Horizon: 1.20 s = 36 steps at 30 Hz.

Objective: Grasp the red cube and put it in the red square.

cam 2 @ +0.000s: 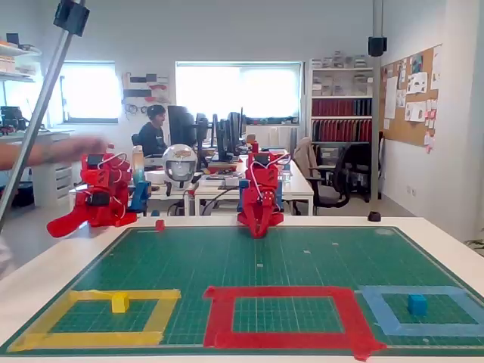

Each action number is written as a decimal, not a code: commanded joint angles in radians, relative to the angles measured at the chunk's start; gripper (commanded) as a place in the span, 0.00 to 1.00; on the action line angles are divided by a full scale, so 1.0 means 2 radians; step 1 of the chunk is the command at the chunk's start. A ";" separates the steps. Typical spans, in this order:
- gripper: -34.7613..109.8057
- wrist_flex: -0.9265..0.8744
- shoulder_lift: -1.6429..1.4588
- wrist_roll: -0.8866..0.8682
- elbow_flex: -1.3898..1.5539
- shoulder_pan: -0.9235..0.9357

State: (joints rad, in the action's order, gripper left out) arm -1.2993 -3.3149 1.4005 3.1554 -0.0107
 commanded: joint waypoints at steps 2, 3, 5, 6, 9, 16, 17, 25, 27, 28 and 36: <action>0.24 -0.011 -0.018 0.010 0.002 0.005; 0.24 -0.011 -0.018 0.010 0.002 0.005; 0.24 -0.011 -0.018 0.010 0.002 0.005; 0.24 -0.011 -0.018 0.010 0.002 0.005; 0.24 -0.011 -0.018 0.010 0.002 0.005; 0.24 -0.011 -0.018 0.011 0.002 0.003; 0.24 -0.011 -0.018 0.011 0.002 0.005; 0.24 0.000 -0.012 0.012 0.000 0.000; 0.24 0.021 0.002 0.012 -0.036 0.008; 0.24 0.021 0.034 0.012 -0.078 0.014; 0.24 -0.105 0.555 0.005 -0.733 0.143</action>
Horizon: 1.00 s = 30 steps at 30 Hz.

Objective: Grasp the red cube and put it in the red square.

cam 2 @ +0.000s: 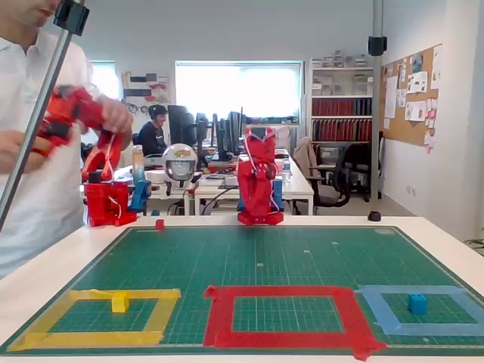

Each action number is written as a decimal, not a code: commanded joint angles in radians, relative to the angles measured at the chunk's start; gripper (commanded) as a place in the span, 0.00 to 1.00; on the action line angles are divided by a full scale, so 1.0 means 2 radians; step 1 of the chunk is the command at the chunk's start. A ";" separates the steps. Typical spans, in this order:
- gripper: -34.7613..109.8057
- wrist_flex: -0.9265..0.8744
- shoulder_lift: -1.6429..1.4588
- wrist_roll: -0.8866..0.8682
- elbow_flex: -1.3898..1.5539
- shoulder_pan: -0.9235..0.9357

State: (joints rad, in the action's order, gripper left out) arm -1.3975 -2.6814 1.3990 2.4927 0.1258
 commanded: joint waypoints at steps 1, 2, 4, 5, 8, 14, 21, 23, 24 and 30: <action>0.24 -0.063 0.283 0.006 -0.461 0.104; 0.24 -0.067 0.321 0.006 -0.505 0.136; 0.24 -0.071 0.374 0.008 -0.545 0.206; 0.24 -0.071 0.394 0.012 -0.550 0.245; 0.24 -0.068 0.443 0.040 -0.576 0.374; 0.24 -0.070 0.461 0.041 -0.607 0.586; 0.24 -0.053 0.462 0.048 -0.459 0.662; 0.24 -0.025 0.461 0.048 -0.420 0.668; 0.24 0.005 0.459 0.048 -0.394 0.670; 0.24 0.130 0.476 0.044 -0.334 0.671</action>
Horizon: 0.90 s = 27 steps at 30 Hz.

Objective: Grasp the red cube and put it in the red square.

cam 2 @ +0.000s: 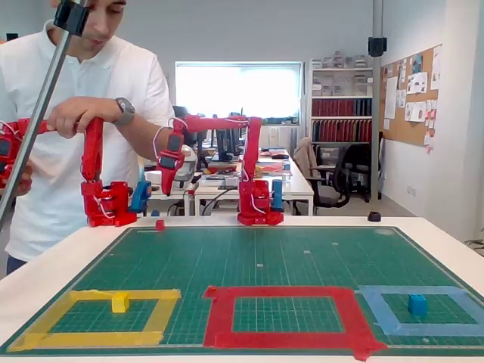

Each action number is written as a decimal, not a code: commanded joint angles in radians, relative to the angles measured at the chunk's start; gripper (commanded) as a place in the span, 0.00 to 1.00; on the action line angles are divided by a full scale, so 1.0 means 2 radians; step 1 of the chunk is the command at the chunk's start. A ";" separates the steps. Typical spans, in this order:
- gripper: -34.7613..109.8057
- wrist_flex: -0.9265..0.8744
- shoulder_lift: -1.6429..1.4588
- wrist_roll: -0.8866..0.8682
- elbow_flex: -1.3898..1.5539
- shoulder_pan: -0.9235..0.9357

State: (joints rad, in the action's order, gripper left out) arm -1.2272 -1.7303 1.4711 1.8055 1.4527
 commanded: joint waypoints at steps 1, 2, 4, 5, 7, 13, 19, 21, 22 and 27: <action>0.24 0.045 0.012 0.008 0.003 0.005; 0.24 0.045 0.024 0.008 -0.003 0.003; 0.24 0.045 0.048 0.008 -0.012 -0.002; 0.24 0.046 0.055 0.008 -0.017 -0.003; 0.24 0.044 0.058 0.008 -0.019 -0.010; 0.28 0.041 0.070 0.000 -0.038 -0.052; 0.30 0.039 0.078 0.000 -0.067 -0.070; 0.32 0.038 0.083 0.000 -0.070 -0.071; 0.33 0.038 0.085 0.000 -0.071 -0.071; 0.36 0.038 0.091 0.002 -0.061 -0.069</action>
State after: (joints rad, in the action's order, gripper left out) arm -1.1505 -1.5278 1.4711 1.7135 1.3208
